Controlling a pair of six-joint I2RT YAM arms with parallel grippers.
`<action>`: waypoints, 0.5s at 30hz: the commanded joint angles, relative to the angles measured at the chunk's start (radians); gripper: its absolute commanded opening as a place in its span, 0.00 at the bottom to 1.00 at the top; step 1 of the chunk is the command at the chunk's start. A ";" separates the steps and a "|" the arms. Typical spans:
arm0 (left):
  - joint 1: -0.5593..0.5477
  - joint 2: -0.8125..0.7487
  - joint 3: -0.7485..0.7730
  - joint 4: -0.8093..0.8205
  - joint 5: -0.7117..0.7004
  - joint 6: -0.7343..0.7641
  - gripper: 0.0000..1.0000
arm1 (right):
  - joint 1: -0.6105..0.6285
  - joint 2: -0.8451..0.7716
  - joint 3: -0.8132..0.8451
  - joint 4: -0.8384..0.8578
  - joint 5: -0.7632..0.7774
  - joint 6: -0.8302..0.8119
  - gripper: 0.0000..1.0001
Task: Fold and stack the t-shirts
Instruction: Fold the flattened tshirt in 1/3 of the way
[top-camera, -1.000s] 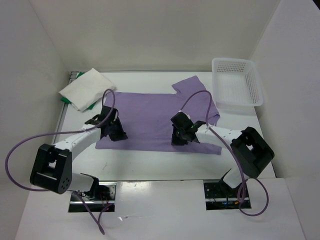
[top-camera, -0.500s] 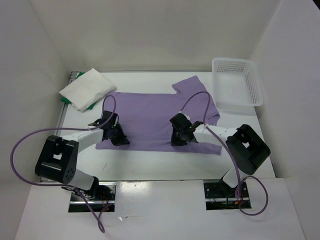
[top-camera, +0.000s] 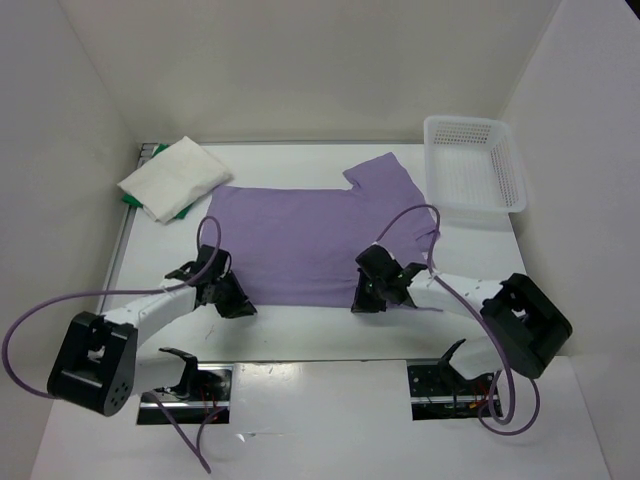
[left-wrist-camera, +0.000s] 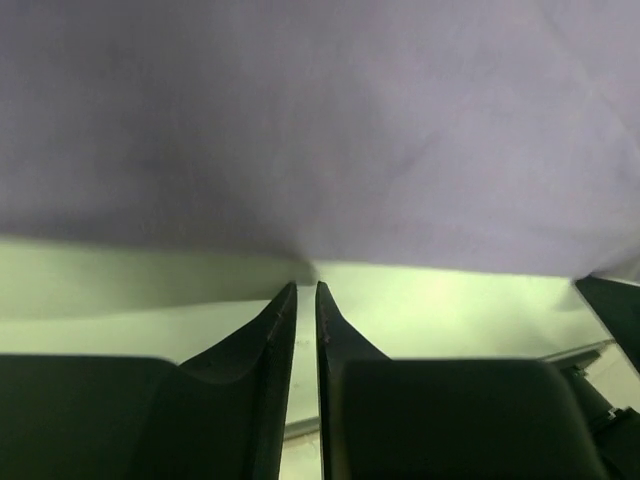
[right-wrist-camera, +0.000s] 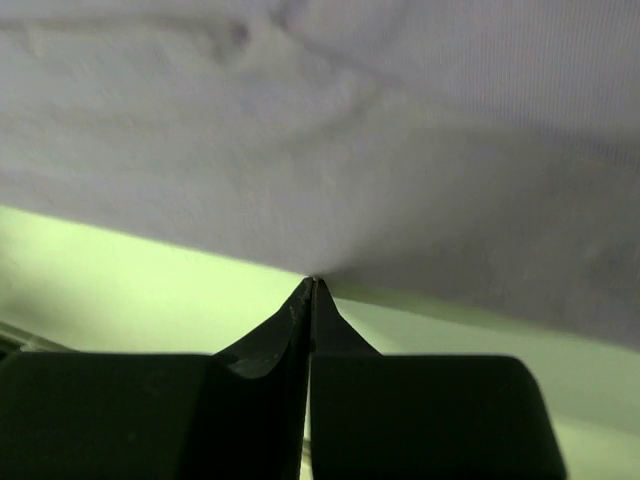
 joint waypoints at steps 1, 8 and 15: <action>-0.024 -0.096 -0.062 -0.058 -0.004 -0.091 0.20 | 0.035 -0.047 -0.040 -0.075 -0.036 0.058 0.00; 0.010 -0.267 0.060 -0.150 -0.013 -0.073 0.20 | -0.040 -0.177 0.110 -0.196 -0.019 -0.010 0.02; -0.014 0.038 0.186 0.042 0.019 -0.031 0.17 | -0.103 0.016 0.214 -0.104 0.033 -0.101 0.02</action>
